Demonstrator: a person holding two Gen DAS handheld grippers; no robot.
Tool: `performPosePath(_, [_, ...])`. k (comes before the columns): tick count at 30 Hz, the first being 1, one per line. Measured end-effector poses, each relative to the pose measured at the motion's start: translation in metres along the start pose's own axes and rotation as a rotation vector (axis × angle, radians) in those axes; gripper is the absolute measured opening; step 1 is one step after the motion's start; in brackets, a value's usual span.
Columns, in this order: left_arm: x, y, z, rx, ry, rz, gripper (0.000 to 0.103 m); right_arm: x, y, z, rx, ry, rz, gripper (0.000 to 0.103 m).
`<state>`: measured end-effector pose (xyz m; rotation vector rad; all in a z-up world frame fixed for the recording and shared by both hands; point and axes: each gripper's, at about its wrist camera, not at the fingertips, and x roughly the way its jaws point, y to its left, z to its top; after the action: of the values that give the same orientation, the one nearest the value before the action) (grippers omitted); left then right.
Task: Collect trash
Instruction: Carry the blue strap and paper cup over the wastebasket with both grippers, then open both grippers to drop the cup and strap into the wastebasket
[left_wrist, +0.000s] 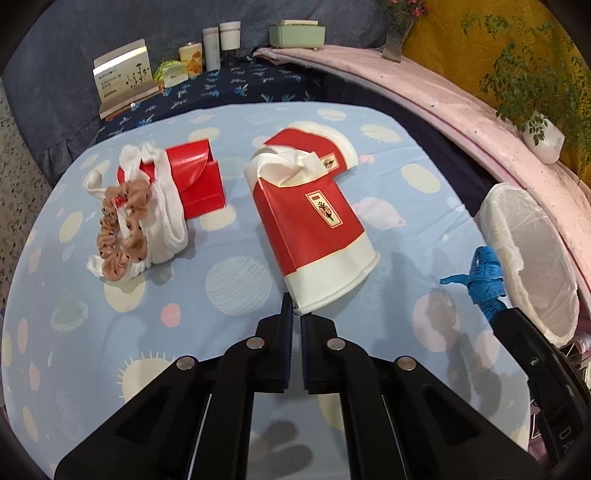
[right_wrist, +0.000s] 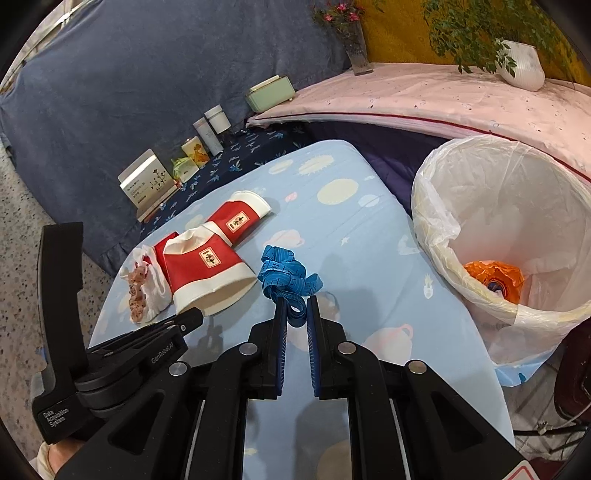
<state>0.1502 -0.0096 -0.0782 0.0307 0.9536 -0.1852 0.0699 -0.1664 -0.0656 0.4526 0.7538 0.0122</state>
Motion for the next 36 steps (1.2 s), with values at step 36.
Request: performPosePath(36, [-0.024, -0.216, 0.019, 0.323, -0.064, -0.279, 0.041, -0.105, -0.163, 0.038, 0.223, -0.23, -0.221, 0.011])
